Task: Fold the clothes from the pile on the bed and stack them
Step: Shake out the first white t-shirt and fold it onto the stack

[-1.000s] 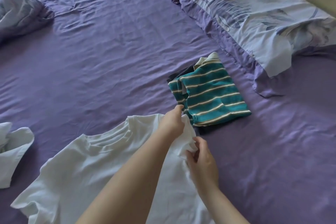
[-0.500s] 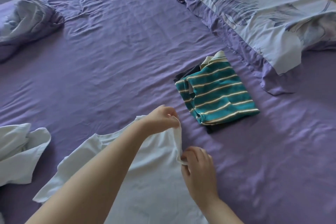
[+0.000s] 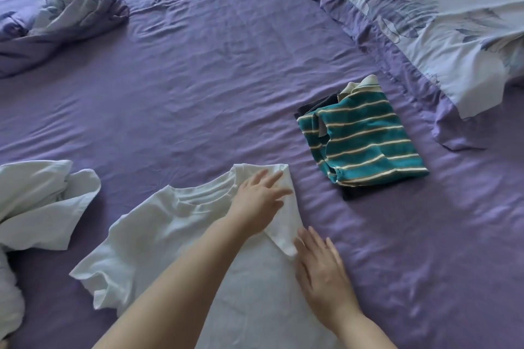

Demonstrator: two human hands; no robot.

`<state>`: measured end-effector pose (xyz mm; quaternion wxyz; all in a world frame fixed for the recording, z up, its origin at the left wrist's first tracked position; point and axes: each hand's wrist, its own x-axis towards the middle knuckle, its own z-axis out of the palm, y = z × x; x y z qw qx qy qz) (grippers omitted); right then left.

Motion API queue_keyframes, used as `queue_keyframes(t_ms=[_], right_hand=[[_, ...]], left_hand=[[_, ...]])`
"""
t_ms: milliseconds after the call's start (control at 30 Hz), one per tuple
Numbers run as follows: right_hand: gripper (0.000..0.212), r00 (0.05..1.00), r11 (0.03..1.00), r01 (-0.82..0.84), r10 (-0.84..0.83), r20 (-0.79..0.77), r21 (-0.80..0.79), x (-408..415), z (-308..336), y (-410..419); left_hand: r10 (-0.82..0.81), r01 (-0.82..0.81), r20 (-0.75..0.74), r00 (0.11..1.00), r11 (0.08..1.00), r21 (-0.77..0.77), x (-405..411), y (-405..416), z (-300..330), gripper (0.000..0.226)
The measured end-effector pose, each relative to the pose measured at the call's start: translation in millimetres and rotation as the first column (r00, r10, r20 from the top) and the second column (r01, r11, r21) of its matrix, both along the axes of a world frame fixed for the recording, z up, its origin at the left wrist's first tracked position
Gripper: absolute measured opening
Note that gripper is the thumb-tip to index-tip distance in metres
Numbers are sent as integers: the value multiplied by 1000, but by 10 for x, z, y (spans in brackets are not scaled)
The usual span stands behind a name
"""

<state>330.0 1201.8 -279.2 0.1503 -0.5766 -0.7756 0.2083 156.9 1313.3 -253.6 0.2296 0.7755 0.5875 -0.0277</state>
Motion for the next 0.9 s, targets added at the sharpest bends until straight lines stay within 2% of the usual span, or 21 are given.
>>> queue_keyframes(t_ms=[67, 167, 200, 300, 400, 533, 667, 800, 900], right_hand=[[43, 996, 997, 74, -76, -56, -24, 2, -15, 23], [12, 965, 973, 226, -230, -125, -39, 0, -52, 106], [9, 955, 963, 265, -270, -124, -55, -10, -73, 124], [28, 944, 947, 310, -317, -93, -86, -43, -137, 115], [40, 951, 951, 301, -305, -49, -74, -39, -156, 45], [49, 972, 969, 234, -234, 7, -82, 23, -110, 33], [57, 991, 986, 130, -126, 45, -105, -48, 35, 119], [65, 988, 989, -142, 144, 63, -31, -379, 158, 152], [58, 960, 958, -279, 280, 12, -71, -780, 221, 149]], left_hand=[[-47, 44, -85, 995, 998, -35, 101, -19, -123, 42], [-41, 27, -219, 975, 997, -68, 69, -54, -293, 59], [-20, 2, -245, 969, 997, -71, 33, -68, -335, 64], [48, -67, -276, 960, 996, -61, -81, -114, -423, 74], [62, -66, -292, 955, 998, -2, -124, -145, -432, 80], [124, -130, -264, 957, 992, -5, -121, -239, -336, 84], [338, -356, -193, 921, 932, -67, -350, -535, -177, 80], [586, -608, -197, 786, 790, -75, -800, -1038, -52, 74], [731, -754, -236, 640, 657, -9, -1195, -1499, 31, 71]])
